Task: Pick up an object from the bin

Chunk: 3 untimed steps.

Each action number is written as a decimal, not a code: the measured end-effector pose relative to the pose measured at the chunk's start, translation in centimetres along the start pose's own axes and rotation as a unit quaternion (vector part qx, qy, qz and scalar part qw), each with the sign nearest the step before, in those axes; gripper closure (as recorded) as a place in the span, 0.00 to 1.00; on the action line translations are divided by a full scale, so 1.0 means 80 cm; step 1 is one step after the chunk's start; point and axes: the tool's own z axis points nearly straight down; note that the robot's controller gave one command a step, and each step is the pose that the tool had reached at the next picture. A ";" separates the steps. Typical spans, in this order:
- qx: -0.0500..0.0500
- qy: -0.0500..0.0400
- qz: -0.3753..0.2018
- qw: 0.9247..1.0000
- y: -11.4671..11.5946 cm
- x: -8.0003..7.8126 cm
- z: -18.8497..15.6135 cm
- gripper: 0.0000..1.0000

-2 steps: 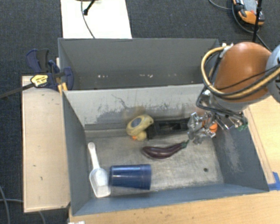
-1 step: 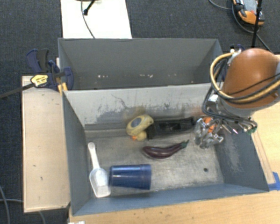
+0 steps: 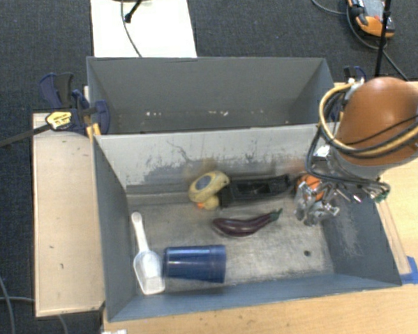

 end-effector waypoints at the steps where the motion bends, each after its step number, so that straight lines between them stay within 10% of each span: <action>1: 0.000 0.000 0.072 0.997 -0.016 -0.041 0.026 0.00; 2: 0.000 0.000 0.084 0.996 -0.017 -0.050 0.039 0.00; 3: 0.001 0.001 -0.024 1.000 0.025 -0.059 0.109 1.00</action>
Offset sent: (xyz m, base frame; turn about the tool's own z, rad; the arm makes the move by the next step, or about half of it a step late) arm 0.0000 0.0000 0.0000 0.0000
